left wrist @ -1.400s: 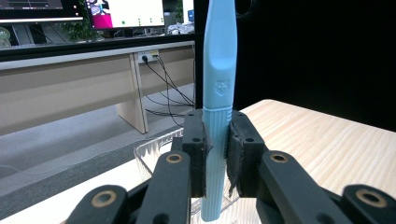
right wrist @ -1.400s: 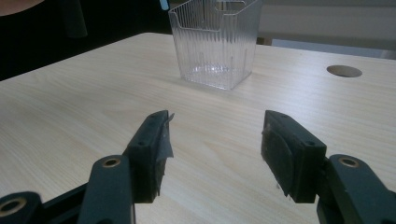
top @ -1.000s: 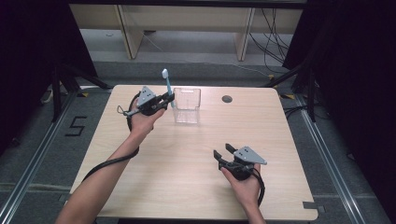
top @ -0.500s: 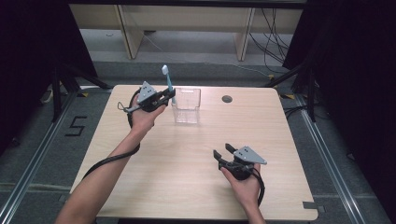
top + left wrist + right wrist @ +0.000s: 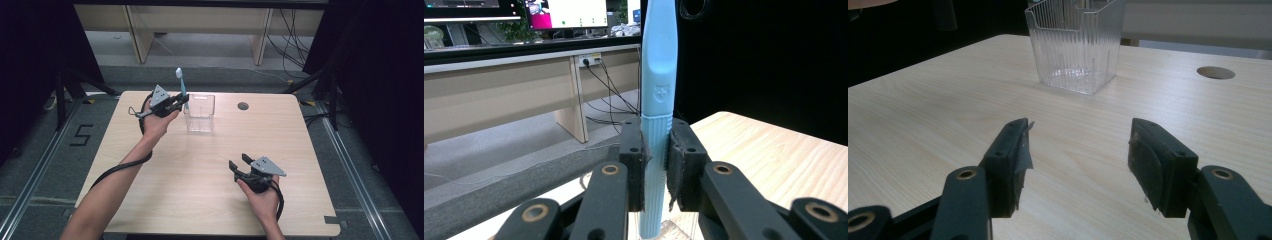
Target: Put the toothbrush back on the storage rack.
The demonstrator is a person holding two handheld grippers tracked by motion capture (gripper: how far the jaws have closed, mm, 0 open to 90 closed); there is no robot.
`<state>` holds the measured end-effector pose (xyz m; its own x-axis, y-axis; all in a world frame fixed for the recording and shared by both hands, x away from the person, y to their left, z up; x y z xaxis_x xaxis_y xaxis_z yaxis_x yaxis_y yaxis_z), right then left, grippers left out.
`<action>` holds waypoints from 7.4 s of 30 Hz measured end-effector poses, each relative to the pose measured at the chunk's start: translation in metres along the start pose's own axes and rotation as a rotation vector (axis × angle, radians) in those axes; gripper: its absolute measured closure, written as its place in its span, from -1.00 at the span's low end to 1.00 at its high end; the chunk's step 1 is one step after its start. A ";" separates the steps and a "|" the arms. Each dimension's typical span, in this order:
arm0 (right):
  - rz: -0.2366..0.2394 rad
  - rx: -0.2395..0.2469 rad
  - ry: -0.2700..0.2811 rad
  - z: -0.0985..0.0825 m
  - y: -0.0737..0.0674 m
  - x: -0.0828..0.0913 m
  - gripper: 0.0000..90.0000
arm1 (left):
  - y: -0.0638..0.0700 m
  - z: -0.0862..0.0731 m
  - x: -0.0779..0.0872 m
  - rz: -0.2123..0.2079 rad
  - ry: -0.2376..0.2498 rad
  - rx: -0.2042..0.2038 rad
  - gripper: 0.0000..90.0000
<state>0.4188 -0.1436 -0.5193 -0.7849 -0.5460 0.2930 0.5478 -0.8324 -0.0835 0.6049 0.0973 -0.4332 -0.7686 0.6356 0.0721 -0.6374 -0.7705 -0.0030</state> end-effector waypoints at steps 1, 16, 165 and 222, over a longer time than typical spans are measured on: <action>0.003 -0.013 -0.010 -0.001 -0.001 0.000 -0.05 | 0.000 0.000 0.000 0.000 0.001 0.003 0.74; -0.001 -0.006 -0.011 -0.002 -0.001 -0.001 -0.06 | 0.001 -0.006 0.000 0.005 -0.021 -0.006 0.74; 0.027 -0.022 -0.035 -0.009 -0.010 -0.007 -0.08 | 0.014 -0.053 0.096 0.064 -0.224 0.029 -0.22; 0.024 0.018 -0.046 -0.011 -0.010 -0.010 -0.08 | 0.006 -0.122 0.238 0.178 -0.175 0.078 -0.28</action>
<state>0.4176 -0.1314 -0.5322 -0.7573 -0.5606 0.3350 0.5718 -0.8170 -0.0745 0.4112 0.2496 -0.5379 -0.8432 0.4764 0.2493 -0.4813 -0.8754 0.0451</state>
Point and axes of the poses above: each handheld gripper's, and its own axes: x roughly backward along the jaws, z roughly out of its top, y roughly to its right, the point moved 7 cm from there along -x, roughly forward along the jaws, and after that the axes turned 1 degree about y, right-handed, at the moved point
